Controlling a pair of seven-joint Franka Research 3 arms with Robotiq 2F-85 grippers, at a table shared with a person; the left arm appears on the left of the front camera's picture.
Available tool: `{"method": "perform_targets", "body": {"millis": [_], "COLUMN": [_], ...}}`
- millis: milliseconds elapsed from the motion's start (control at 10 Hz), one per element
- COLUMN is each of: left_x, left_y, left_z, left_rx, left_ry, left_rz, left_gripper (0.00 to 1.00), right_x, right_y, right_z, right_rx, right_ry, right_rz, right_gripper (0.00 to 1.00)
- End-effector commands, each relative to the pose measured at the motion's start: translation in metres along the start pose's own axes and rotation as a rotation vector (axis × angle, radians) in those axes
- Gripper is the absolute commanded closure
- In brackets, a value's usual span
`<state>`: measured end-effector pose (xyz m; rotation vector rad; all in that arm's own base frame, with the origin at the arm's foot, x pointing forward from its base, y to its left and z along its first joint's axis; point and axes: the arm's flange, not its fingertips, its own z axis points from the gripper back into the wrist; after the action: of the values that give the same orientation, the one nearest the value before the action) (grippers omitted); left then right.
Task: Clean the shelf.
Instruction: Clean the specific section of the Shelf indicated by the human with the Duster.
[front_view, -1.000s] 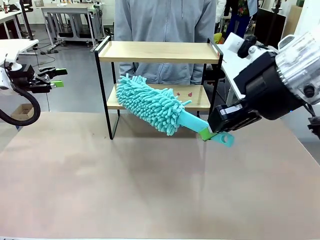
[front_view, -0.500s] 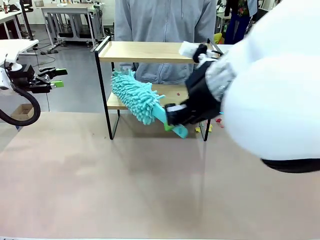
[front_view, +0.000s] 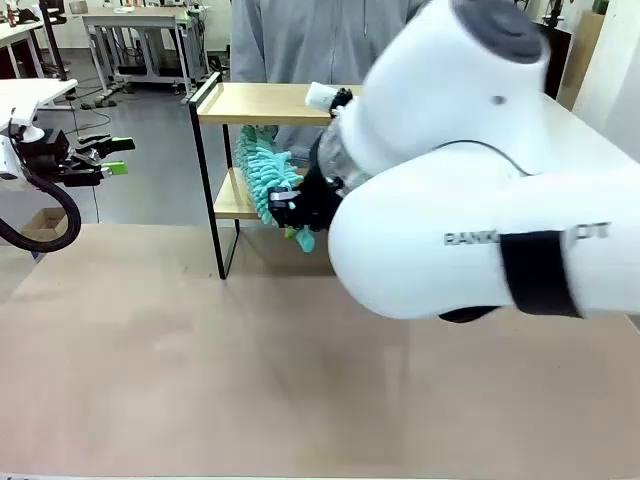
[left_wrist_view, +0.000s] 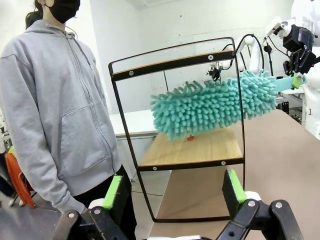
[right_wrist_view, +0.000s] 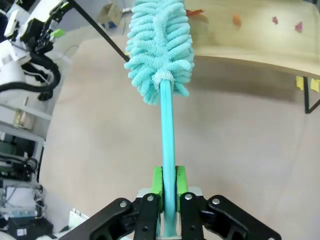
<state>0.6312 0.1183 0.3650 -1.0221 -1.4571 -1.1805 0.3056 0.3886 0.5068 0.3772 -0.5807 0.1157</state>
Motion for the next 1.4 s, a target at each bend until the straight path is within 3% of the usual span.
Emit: {"method": "perform_targets", "body": {"millis": [0, 600, 1300], "left_x": [0.003, 0.003, 0.003], "left_y": [-0.002, -0.002, -0.002], "left_z": [0.000, 0.000, 0.000], "left_rx": [-0.008, -0.008, -0.008], "left_ry": [0.007, 0.007, 0.007], "left_rz": [0.000, 0.000, 0.000], "left_gripper": [0.00, 0.00, 0.00], "right_x": [0.024, 0.053, 0.054], "right_y": [0.047, 0.093, 0.078], "right_z": [-0.030, -0.088, -0.121], "right_rx": [-0.052, -0.128, -0.134], "right_ry": [-0.058, -0.063, 0.003], "right_rz": [-0.036, -0.085, -0.136], "right_gripper": [0.87, 0.87, 0.87]}}
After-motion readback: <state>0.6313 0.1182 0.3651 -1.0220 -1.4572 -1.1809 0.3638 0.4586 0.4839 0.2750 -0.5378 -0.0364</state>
